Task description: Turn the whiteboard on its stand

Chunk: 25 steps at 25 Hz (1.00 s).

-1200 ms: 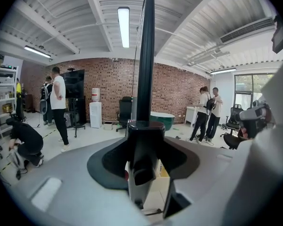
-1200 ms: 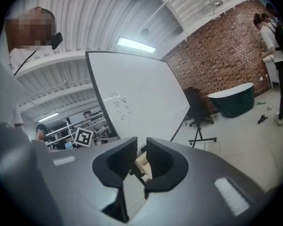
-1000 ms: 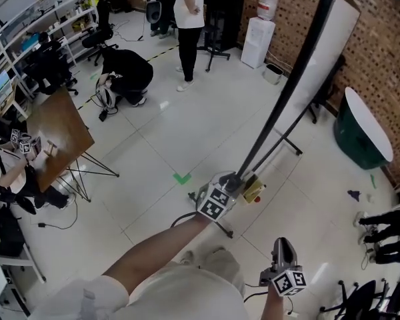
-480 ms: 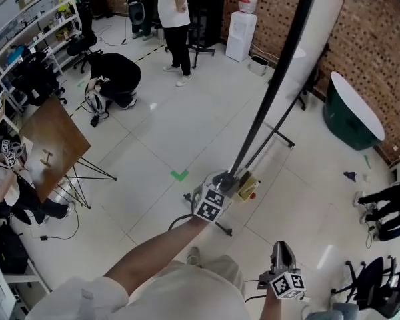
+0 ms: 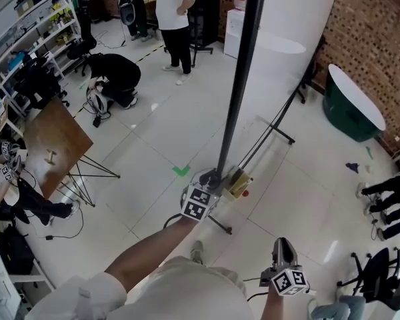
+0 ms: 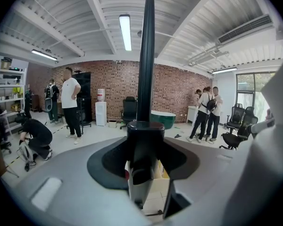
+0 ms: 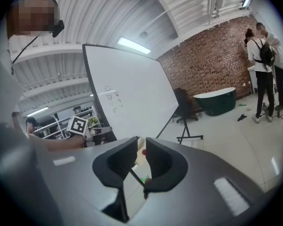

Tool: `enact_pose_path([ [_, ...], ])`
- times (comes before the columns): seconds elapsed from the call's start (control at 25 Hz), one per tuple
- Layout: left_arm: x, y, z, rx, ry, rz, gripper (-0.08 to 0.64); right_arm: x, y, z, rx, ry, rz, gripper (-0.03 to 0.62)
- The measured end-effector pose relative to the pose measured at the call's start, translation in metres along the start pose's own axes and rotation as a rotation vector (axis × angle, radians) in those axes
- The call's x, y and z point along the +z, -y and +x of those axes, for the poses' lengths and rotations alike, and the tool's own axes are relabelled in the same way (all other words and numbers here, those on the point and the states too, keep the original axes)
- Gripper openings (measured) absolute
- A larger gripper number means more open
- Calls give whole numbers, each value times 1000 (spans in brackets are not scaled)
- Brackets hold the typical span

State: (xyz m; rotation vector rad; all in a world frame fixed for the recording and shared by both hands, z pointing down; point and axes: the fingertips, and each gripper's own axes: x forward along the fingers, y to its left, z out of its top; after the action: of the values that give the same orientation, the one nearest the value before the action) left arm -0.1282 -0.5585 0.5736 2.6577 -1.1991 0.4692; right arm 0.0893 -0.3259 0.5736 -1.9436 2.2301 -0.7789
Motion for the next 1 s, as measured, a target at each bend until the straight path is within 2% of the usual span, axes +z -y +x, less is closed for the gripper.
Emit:
enact_pose_path([
  [0.24,-8,20,-18,23,-25,-3,206,-15,35,-43,-20,-23,29,53],
  [0.52,-23,69,-45,55,-53,-10,206,2,66,-88,-11,-7,15,52],
  [1.0,-41,114,-82,118,-36,-53,207,-17,97,-184,-10,4,26,52],
])
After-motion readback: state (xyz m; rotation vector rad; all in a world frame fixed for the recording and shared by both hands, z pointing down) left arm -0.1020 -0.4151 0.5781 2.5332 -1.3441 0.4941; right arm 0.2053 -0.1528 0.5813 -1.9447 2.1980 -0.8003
